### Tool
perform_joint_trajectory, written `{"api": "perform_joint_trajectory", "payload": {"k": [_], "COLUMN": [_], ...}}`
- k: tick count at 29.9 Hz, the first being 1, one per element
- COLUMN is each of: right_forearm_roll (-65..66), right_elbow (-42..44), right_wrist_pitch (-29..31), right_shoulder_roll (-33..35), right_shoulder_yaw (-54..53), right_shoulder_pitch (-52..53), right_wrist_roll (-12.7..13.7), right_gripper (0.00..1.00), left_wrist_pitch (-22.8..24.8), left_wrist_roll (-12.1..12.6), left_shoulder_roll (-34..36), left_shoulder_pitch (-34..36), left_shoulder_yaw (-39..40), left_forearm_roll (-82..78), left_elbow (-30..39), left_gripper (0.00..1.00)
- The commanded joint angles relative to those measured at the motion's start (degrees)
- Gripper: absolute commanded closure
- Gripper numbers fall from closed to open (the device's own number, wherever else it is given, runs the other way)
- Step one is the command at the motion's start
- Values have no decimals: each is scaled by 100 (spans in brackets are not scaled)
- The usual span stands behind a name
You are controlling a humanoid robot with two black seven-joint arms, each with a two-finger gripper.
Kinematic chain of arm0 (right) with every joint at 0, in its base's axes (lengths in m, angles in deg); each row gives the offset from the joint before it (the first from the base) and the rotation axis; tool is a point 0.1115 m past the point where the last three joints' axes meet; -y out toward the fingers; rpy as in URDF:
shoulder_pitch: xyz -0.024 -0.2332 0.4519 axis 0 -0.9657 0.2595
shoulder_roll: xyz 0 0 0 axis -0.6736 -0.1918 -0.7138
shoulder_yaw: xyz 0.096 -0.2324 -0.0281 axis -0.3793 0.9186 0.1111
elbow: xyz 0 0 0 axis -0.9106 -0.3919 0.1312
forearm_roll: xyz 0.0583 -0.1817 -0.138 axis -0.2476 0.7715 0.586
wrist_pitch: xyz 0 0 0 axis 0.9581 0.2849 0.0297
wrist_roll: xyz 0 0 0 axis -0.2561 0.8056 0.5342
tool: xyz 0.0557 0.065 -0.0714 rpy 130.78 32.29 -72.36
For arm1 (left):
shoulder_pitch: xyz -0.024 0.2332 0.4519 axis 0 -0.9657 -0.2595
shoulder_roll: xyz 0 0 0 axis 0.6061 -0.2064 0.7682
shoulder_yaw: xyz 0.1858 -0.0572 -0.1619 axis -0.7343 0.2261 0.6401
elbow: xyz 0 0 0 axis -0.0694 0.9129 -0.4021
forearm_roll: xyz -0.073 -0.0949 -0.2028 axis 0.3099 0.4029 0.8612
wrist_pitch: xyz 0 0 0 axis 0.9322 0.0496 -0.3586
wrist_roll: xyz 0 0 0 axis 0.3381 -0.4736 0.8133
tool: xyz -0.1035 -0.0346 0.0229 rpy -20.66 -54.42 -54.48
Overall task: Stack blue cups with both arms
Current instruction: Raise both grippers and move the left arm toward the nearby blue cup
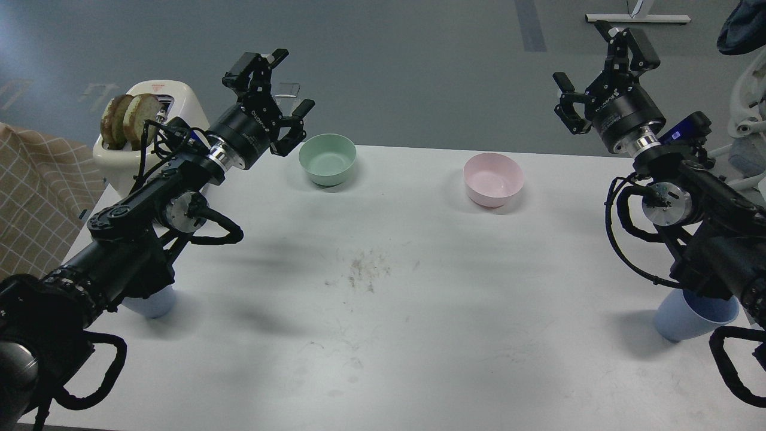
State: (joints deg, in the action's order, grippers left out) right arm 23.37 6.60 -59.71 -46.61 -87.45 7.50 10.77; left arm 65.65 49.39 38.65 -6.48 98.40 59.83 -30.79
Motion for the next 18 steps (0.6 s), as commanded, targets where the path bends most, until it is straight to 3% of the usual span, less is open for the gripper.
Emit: {"api": "perform_joint_trajectory", "payload": {"k": [1,6,18], "right_forearm_roll": [0,-9,-88], "right_elbow": [-17,-79,184], "right_wrist_pitch": [-25,19,129], "right_shoulder_roll": [-30,-83,-92], "right_shoulder_yaw": [12,38,276], "right_shoulder_pitch": [-57,-84,30], "right_wrist_roll": [0,0,0], "right_gripper": [0,0,0], "left_wrist_pitch": [-208,-402,-191], "left_wrist_roll": [-7,20,-33], "left_shoulder_roll": [-39,-5,119], "left_shoulder_pitch": [1,-8,1], "left_shoulder_yaw": [-9,9,325], "left_forearm_roll": [-3,85,331], "left_elbow": [36,71,370], "left_gripper": [2,2,2]}}
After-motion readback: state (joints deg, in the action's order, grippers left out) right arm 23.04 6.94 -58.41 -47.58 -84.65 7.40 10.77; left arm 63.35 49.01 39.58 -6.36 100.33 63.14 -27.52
